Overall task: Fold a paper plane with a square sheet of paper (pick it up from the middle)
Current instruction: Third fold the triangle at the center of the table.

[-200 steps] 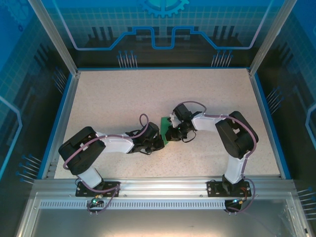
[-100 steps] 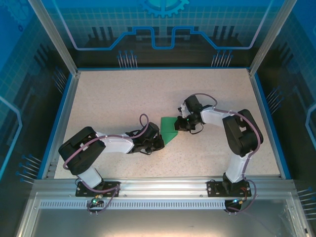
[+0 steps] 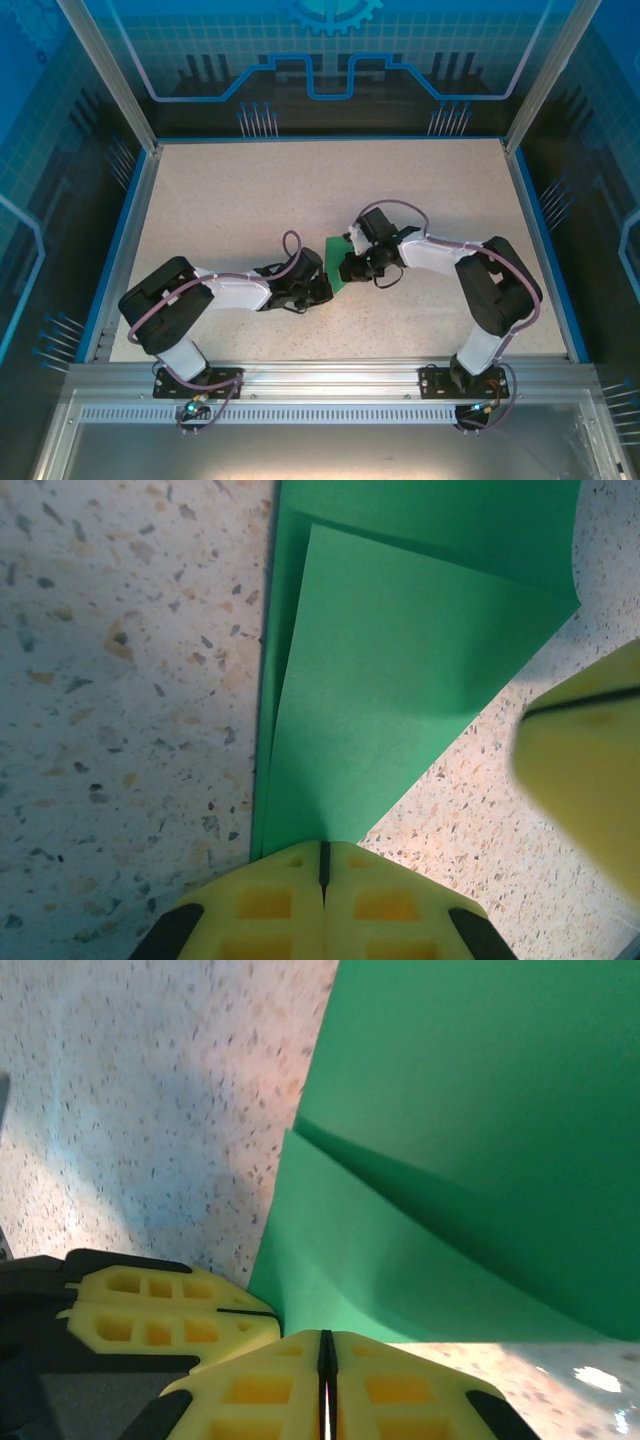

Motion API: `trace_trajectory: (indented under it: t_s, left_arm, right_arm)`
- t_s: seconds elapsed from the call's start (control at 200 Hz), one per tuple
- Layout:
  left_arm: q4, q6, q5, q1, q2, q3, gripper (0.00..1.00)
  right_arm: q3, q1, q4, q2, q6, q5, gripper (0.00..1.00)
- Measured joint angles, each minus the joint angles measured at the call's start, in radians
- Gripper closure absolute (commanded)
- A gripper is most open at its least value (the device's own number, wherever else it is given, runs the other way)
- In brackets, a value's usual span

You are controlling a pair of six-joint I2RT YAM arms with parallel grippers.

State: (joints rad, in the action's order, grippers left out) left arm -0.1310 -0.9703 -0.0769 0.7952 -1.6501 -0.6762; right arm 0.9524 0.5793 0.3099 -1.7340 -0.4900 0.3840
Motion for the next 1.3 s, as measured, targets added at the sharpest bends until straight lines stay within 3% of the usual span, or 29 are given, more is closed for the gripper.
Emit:
trace_trajectory:
  t_s: [0.545, 0.955, 1.14, 1.3]
  left_arm:
    - [0.012, 0.0, 0.005, 0.002, 0.003, 0.0, 0.97]
    - [0.009, 0.0, 0.006, 0.003, 0.003, 0.0, 0.97]
    - [0.006, 0.0, 0.01, 0.003, 0.003, 0.0, 0.97]
    - [0.007, 0.001, 0.01, 0.003, 0.003, 0.0, 0.97]
  right_arm:
    - [0.005, -0.005, -0.039, -0.11, 0.0, 0.095, 0.91]
    - [0.005, -0.172, -0.039, -0.117, -0.012, 0.114, 0.91]
    - [0.003, -0.205, -0.035, -0.092, -0.027, 0.058, 0.91]
    - [-0.043, -0.227, -0.039, 0.04, -0.033, -0.054, 0.9]
